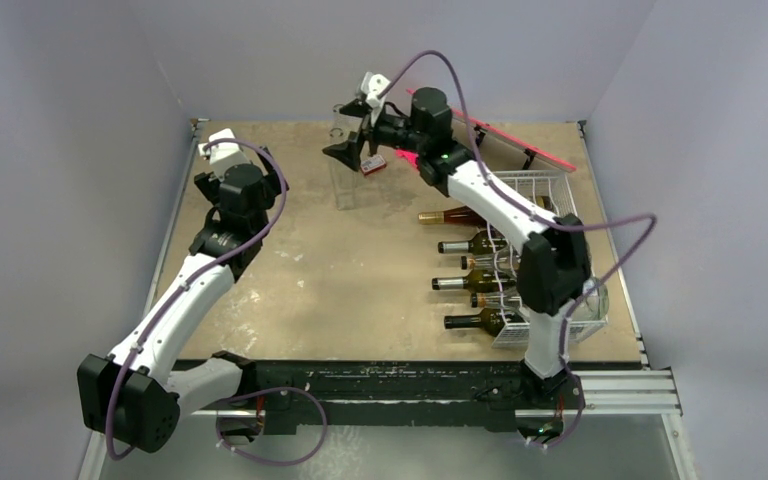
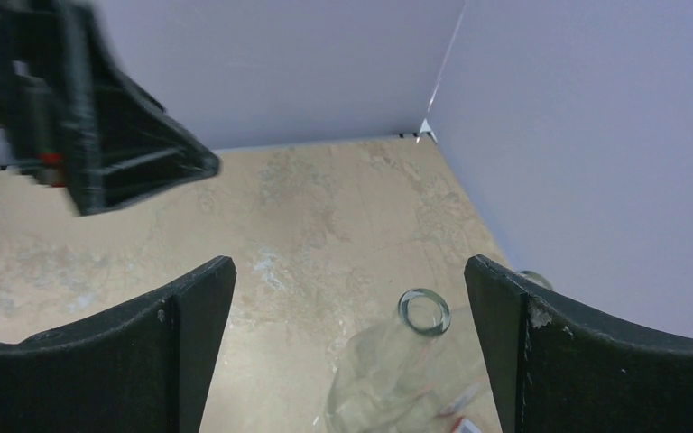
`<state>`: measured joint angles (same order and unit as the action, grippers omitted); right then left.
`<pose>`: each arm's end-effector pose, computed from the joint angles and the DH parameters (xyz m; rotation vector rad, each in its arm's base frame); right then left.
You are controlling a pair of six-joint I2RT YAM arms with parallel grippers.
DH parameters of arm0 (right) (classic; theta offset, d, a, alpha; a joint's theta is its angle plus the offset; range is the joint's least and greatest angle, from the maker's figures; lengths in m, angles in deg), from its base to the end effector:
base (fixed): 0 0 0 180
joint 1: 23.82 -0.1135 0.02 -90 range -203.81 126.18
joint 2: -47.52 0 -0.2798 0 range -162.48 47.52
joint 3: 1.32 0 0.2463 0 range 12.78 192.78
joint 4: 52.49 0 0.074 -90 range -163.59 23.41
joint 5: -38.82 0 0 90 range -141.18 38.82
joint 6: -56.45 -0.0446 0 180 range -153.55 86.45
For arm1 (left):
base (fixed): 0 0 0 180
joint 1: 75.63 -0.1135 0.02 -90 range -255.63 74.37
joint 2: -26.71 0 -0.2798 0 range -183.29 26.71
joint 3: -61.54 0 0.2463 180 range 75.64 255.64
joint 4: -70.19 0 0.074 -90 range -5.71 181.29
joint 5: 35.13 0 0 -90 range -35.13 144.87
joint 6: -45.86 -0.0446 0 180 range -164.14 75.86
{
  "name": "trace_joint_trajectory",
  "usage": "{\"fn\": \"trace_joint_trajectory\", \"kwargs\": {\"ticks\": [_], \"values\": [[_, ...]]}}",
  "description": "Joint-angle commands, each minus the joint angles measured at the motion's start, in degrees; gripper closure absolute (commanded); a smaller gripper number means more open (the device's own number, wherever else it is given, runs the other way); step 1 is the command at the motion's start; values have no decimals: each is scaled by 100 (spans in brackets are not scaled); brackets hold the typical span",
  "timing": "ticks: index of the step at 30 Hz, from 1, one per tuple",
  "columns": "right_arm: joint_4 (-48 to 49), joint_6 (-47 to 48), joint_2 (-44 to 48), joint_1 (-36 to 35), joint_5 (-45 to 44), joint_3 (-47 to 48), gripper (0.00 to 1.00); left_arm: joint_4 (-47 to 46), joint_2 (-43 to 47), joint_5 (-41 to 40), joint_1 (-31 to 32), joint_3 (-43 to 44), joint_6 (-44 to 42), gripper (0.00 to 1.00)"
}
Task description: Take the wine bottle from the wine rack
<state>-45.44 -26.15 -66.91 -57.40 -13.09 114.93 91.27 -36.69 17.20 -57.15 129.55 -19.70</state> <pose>0.3928 0.2938 0.3929 -1.0158 1.1104 0.8386 0.2410 -0.0518 0.3525 -0.5340 1.7167 0.0769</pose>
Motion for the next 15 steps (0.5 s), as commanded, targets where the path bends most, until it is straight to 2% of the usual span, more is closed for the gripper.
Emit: {"fn": "trace_joint_trajectory", "kwargs": {"ticks": [1,7,15], "values": [[-374,479,1243,-45,-268,-665,0,-154,189,49,23,255,33,9],[-1991,1590,2483,-44,-1405,-1856,0,-172,359,93,19,256,55,9],[-3632,2587,4603,-43,-1823,-3146,0,-153,438,144,15,279,83,9]]}}
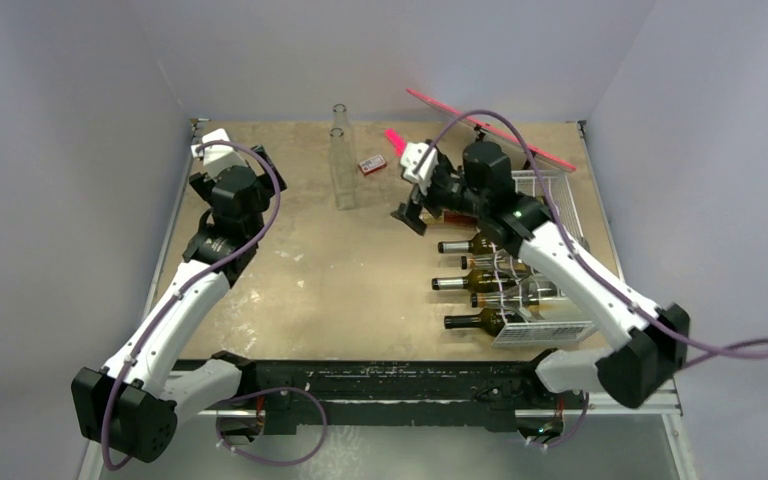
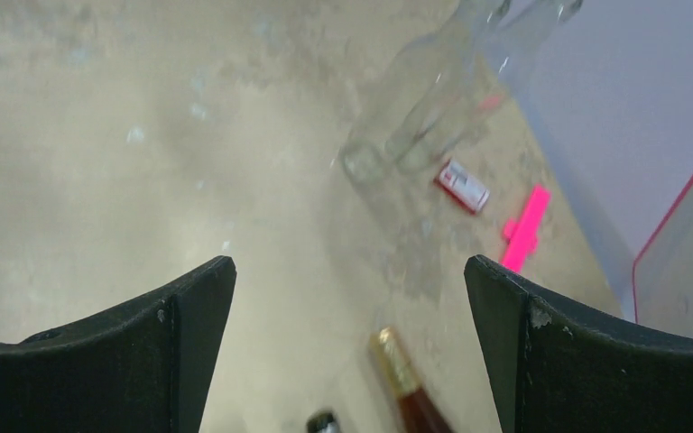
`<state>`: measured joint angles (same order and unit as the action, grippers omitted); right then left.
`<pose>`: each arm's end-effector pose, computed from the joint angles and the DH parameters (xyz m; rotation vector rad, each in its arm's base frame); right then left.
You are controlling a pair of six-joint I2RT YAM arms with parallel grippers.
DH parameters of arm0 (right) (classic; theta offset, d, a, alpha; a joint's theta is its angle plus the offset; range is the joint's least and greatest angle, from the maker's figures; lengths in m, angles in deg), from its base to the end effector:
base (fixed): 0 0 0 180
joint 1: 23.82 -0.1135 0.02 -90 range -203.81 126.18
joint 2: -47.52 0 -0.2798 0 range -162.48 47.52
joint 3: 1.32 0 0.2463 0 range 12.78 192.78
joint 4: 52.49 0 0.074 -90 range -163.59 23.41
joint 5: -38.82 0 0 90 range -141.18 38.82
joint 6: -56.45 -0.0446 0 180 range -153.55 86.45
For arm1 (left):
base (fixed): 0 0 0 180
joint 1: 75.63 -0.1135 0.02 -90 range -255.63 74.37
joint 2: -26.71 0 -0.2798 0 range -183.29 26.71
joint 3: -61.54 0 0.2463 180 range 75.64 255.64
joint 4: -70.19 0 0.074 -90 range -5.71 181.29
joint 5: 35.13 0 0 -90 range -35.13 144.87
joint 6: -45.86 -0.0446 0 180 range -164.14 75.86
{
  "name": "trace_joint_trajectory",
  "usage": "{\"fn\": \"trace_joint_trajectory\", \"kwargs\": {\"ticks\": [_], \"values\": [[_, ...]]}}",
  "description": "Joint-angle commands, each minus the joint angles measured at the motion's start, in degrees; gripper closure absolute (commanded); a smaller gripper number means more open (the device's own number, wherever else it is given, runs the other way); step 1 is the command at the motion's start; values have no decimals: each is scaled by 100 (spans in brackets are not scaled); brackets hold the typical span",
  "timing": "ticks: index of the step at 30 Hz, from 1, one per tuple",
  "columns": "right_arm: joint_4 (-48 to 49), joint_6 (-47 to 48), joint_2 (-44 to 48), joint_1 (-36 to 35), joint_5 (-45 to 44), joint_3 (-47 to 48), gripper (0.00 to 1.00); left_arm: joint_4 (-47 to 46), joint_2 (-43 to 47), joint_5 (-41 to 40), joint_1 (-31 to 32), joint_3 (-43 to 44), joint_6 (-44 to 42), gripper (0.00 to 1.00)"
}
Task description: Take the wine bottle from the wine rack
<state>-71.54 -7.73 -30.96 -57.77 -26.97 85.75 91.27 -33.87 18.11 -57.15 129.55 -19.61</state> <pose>0.2556 0.1941 0.4036 -1.1319 1.3487 0.4731 0.2298 -0.0487 0.3632 -0.5344 1.6781 0.0357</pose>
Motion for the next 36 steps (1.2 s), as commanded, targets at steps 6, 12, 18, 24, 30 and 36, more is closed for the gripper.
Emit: {"fn": "trace_joint_trajectory", "kwargs": {"ticks": [6,12,18,24,30,36], "values": [[-2182,937,1937,-14,-1416,-548,0,-149,143,54,22,281,81,9],[-3203,1254,2225,-9,-1878,-608,0,-142,125,87,17,296,104,9],[-4138,1657,1886,-6,-1860,-476,6,-127,110,72,19,298,95,9],[-4616,1795,1430,-8,-2114,-546,19,-127,90,72,18,302,84,9],[-4781,1901,1245,-7,-2307,-628,22,-127,107,55,21,296,78,9],[-4604,2195,983,-6,-3006,-871,22,-129,99,62,16,297,78,9]]}}
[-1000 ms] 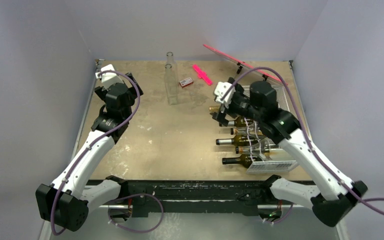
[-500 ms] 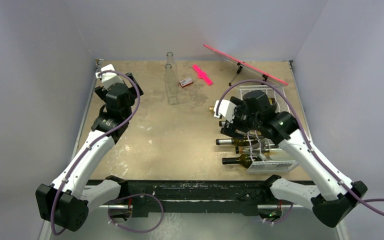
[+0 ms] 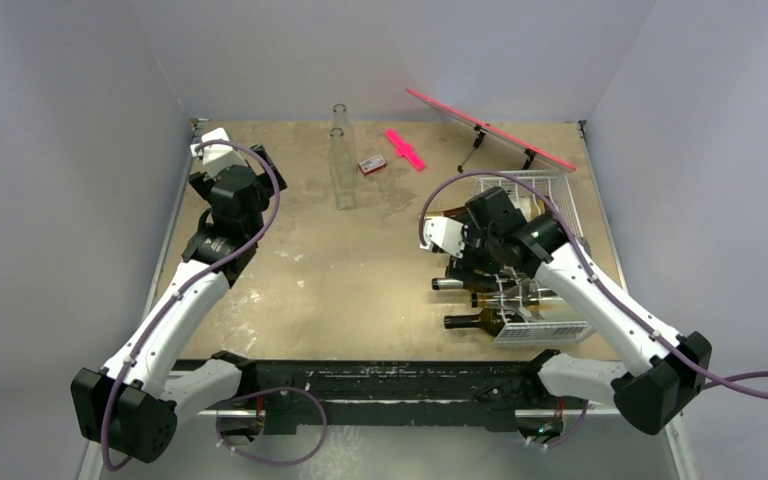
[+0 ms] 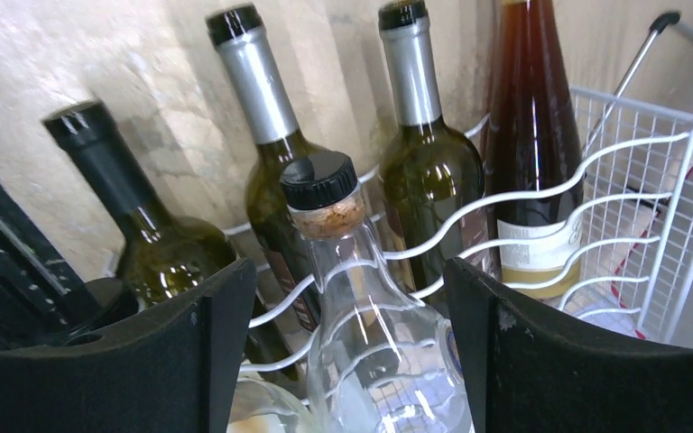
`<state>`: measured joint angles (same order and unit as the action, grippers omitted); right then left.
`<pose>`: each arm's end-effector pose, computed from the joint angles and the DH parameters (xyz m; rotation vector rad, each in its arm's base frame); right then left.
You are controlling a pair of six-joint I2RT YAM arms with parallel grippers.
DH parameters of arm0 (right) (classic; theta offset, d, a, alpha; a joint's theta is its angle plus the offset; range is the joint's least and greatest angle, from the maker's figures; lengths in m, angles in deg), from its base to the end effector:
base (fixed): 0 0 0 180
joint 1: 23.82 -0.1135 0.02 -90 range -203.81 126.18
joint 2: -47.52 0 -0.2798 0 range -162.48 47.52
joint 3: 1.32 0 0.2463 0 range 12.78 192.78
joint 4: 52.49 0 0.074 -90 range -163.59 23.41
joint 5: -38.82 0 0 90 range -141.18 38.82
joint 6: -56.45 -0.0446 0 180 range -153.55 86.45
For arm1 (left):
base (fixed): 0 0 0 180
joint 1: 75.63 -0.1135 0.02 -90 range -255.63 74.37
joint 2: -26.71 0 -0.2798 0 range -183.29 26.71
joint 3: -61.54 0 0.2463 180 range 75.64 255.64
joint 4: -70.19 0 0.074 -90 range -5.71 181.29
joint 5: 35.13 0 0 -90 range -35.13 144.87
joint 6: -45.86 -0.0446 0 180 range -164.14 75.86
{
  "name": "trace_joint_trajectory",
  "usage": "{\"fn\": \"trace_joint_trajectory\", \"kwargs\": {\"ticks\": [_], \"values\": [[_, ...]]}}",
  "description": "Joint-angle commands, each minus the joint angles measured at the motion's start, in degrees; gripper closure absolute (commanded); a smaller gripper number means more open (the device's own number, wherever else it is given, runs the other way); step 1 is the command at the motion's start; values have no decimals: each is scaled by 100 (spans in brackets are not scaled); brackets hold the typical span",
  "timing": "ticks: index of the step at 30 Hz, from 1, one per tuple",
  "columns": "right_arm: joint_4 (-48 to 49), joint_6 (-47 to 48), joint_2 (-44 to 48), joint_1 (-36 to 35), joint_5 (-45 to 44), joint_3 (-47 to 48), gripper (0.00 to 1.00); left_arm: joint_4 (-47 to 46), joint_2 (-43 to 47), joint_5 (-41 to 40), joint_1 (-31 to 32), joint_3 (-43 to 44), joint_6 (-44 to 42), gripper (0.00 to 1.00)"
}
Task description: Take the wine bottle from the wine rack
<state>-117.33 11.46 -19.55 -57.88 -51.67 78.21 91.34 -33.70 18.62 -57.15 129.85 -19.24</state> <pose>0.1857 0.1251 0.3304 -1.5805 1.9206 -0.0914 0.2292 -0.0488 0.3655 -0.5353 1.6732 0.0195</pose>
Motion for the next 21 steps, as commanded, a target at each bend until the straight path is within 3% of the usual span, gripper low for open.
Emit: {"fn": "trace_joint_trajectory", "kwargs": {"ticks": [1,15,21], "values": [[37,274,-228,4,-626,-133,22,-134,81,13,16,270,48,9],[692,269,-992,-9,-972,-386,33,-134,46,-22,16,262,41,9],[978,368,-1124,-18,-1054,-506,44,-134,33,-13,20,261,49,9]]}}
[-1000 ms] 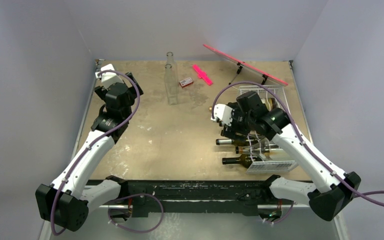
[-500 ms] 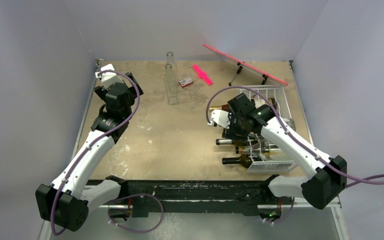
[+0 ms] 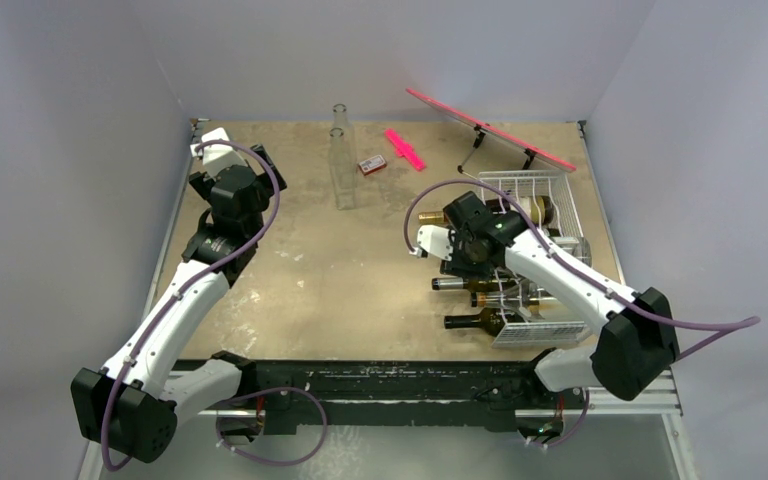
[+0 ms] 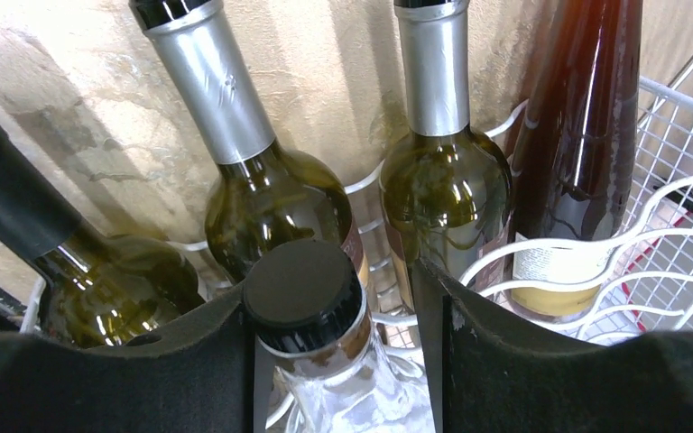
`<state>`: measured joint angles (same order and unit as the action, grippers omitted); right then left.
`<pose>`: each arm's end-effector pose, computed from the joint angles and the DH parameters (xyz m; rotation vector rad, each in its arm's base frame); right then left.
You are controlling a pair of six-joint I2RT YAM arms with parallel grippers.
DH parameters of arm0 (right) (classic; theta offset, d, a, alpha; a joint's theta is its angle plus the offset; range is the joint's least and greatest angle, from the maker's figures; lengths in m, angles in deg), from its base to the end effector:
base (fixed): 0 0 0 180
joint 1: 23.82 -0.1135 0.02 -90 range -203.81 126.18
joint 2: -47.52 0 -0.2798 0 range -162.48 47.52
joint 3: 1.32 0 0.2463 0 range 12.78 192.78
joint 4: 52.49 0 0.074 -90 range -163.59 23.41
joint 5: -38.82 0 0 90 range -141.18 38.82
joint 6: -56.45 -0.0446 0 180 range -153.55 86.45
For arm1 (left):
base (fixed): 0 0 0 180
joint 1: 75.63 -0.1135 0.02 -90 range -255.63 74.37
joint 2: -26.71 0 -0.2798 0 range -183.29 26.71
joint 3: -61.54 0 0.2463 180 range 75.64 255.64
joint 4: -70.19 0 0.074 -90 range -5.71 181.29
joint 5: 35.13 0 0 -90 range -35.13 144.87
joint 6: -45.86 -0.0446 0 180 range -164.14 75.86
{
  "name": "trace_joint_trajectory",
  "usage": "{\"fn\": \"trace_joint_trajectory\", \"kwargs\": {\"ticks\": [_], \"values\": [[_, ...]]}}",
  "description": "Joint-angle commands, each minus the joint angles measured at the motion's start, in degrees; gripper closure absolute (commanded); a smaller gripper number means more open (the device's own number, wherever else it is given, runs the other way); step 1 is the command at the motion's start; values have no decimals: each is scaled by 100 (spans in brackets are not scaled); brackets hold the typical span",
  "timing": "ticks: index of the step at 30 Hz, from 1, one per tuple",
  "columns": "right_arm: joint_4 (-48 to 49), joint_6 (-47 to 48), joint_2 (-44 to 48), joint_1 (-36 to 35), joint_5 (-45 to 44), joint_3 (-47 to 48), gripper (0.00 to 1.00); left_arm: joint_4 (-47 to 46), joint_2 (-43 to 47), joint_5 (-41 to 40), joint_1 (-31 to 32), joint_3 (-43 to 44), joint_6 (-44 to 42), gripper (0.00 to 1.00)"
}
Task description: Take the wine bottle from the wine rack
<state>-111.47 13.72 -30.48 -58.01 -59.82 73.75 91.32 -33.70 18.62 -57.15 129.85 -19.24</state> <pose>0.2217 0.1425 0.2704 -1.6966 2.0473 -0.2753 0.2292 -0.0488 0.3655 -0.5354 1.6729 0.0194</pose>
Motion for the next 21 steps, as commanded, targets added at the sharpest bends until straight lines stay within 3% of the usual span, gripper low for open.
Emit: {"fn": "trace_joint_trajectory", "kwargs": {"ticks": [1,8,18,21], "values": [[408,161,-32,-8,-250,-96,44,-131,26,-14,18,264,43,9],[544,218,136,-13,-348,-323,46,-131,24,8,21,263,58,9],[303,-61,378,-9,-236,293,85,-132,2,31,21,250,71,9],[284,-206,538,-18,-195,413,92,-131,4,39,17,255,76,9]]}}
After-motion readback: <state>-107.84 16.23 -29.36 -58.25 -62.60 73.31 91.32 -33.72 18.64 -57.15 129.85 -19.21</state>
